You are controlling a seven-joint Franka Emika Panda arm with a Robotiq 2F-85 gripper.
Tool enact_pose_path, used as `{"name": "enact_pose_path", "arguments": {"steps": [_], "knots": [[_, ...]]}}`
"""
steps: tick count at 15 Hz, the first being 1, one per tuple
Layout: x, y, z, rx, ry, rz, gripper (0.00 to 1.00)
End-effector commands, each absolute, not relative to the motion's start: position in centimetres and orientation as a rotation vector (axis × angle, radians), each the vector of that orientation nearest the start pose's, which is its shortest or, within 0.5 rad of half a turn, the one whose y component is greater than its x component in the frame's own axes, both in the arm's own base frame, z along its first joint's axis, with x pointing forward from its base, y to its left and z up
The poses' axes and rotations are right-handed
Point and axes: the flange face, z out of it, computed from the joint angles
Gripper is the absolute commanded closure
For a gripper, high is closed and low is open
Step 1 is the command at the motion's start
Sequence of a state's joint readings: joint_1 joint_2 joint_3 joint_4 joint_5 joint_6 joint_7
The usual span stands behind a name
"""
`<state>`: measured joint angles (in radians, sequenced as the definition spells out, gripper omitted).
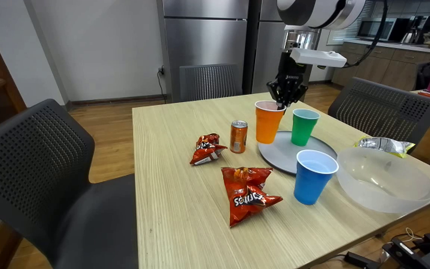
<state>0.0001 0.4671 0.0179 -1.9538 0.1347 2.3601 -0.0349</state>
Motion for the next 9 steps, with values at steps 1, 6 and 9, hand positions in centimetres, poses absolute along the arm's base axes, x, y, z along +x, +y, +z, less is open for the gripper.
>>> {"name": "enact_pose_path", "arguments": {"steps": [1,6,9], "knots": [[62.2,0.4,24.0,-2.995,0.044,0.075,0.99],[63.3,-1.0,23.9,-2.99,0.045,0.058,0.99],[64.1,-1.7,23.5,-2.99,0.05,0.066,0.99]]}}
